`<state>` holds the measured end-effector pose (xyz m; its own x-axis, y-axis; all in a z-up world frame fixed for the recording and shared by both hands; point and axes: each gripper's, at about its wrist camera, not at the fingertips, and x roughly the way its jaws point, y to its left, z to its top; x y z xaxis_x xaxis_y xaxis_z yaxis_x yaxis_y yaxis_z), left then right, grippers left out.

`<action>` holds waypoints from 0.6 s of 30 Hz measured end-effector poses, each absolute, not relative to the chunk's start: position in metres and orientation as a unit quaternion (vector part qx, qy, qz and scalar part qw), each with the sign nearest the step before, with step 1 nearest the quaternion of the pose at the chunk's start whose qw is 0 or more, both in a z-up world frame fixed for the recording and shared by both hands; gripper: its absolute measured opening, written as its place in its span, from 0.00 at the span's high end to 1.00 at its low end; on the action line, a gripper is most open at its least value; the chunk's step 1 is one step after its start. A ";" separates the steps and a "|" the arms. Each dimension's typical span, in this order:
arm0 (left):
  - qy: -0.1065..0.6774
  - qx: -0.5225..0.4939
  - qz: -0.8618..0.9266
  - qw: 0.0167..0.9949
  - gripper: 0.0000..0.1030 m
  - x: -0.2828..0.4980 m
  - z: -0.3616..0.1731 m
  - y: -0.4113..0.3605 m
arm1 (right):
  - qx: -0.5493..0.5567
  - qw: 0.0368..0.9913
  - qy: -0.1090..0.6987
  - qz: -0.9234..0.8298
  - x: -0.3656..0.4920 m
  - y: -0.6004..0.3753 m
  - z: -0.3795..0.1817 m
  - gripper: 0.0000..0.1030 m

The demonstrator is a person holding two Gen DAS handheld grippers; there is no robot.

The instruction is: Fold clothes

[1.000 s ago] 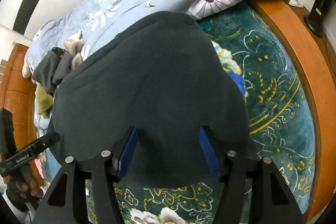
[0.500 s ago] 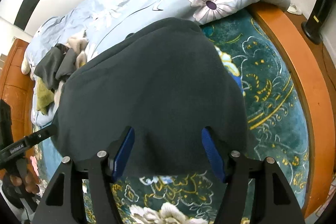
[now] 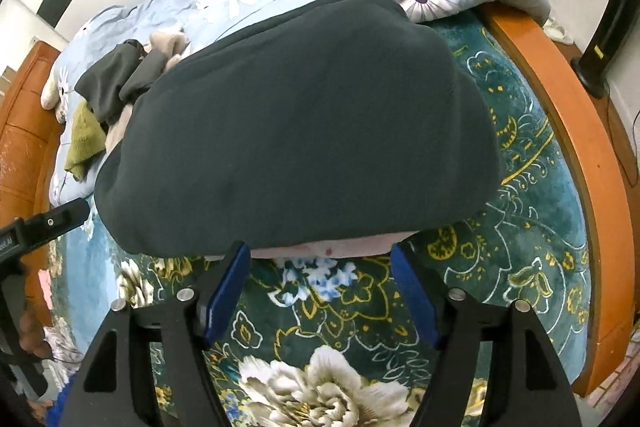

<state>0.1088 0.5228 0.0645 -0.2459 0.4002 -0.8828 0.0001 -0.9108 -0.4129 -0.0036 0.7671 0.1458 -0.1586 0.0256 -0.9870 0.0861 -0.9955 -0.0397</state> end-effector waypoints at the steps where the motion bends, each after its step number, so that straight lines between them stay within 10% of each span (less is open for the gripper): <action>1: -0.170 -0.602 0.770 0.127 0.23 0.112 0.064 0.520 | 0.645 0.020 0.047 -0.762 -0.001 0.765 0.146 0.27; 5: -0.174 -0.605 0.767 0.128 0.23 0.122 0.058 0.511 | 0.633 0.016 0.052 -0.773 0.009 0.755 0.148 0.02; 18: -0.141 -0.577 0.790 0.151 0.04 0.141 0.053 0.482 | 0.607 -0.003 0.089 -0.790 0.043 0.704 0.142 0.01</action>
<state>0.1412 0.4815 0.0530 -0.2888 0.4013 -0.8692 -0.0769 -0.9147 -0.3967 0.0432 0.7038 0.1416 -0.2632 0.1128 -0.9581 0.1039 -0.9840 -0.1444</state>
